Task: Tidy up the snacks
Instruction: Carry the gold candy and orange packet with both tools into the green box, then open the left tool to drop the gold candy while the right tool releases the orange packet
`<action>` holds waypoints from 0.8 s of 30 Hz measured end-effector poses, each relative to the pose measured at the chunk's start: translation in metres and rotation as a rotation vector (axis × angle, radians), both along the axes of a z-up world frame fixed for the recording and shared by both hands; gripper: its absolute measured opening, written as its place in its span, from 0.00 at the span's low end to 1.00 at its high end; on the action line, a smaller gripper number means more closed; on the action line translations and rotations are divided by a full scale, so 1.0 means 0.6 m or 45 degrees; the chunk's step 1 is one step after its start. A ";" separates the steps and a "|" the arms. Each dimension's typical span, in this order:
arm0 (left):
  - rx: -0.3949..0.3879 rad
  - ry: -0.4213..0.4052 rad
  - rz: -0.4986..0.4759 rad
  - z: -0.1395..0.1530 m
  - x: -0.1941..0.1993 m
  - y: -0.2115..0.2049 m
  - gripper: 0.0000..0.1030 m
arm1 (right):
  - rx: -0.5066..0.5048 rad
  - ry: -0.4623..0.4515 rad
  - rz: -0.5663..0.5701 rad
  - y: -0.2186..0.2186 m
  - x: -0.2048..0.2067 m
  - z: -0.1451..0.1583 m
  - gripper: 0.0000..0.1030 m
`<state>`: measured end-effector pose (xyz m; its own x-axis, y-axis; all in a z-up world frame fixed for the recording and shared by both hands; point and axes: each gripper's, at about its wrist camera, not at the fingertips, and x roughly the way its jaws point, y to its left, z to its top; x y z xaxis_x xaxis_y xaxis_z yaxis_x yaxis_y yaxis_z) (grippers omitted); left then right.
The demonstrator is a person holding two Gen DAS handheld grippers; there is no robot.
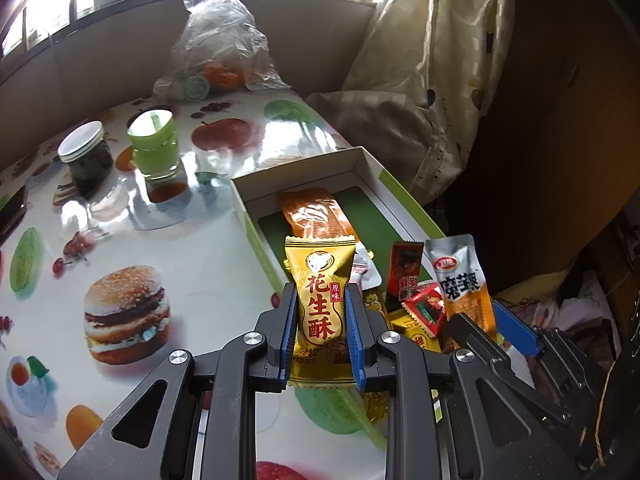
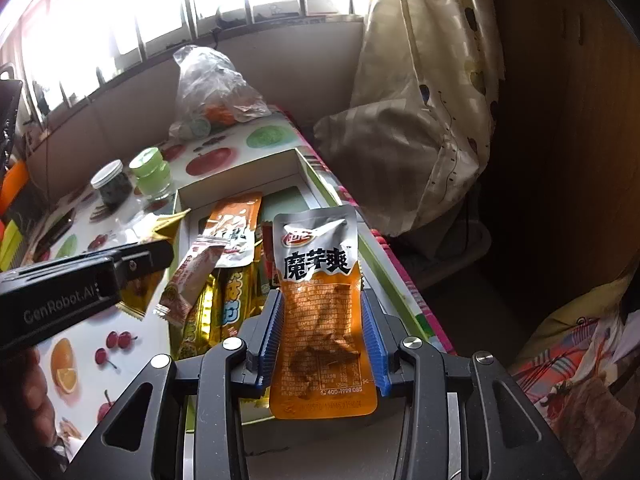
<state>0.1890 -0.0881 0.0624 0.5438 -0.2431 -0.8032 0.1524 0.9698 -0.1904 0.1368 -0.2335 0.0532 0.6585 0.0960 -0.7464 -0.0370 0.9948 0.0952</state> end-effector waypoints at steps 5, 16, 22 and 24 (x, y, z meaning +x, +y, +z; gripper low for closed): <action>-0.001 0.014 -0.007 -0.007 0.005 -0.012 0.23 | 0.006 -0.001 0.006 -0.003 0.013 -0.002 0.37; -0.003 0.013 -0.022 -0.012 0.019 -0.028 0.23 | 0.058 0.031 0.055 -0.011 0.034 -0.022 0.40; -0.017 0.014 -0.017 -0.014 0.027 -0.032 0.23 | 0.066 0.038 0.061 -0.009 0.039 -0.027 0.41; -0.015 0.016 -0.012 -0.015 0.031 -0.033 0.23 | 0.062 0.035 0.065 -0.008 0.040 -0.027 0.41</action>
